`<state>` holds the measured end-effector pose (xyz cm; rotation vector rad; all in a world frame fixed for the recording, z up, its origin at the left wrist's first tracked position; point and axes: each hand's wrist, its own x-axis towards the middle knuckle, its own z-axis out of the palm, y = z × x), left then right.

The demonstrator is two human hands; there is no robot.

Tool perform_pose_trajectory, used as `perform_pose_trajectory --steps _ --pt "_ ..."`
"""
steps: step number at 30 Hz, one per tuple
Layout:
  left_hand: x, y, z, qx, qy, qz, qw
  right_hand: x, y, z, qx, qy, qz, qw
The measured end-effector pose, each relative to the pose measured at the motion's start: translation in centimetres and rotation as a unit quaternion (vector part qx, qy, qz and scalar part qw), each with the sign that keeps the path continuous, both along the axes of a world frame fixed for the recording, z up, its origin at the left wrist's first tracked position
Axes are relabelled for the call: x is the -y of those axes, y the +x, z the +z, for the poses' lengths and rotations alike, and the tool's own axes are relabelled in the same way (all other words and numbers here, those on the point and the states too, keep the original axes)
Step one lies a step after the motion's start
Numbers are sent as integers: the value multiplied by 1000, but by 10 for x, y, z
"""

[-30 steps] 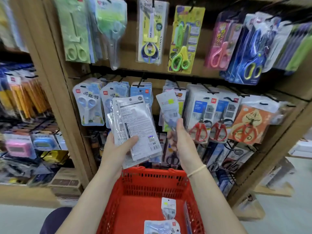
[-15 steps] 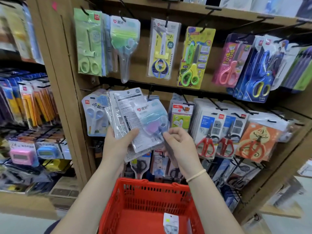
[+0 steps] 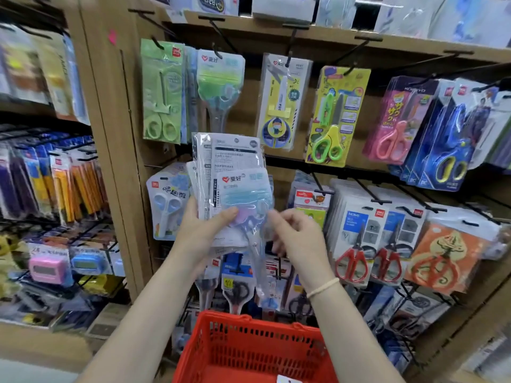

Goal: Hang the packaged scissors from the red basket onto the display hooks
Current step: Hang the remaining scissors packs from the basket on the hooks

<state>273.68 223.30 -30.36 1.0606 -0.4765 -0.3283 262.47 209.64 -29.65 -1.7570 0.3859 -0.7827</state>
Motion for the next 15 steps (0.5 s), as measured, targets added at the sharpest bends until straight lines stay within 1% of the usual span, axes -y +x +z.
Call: perform_pose_trajectory --steps 2,5,11,13,15 --pt "1 2 2 14 6 -16 1000 8 4 15 32 -6 -26 999" --pt "6 1 13 28 13 -28 999 13 20 37 63 7 -16 998" --pt "12 9 44 45 -3 3 999 9 45 65 120 55 32 991" --pt "10 14 51 32 -7 17 999 15 52 73 134 43 45 989" --pt "6 20 55 20 -8 37 999 23 59 79 131 28 28 991"
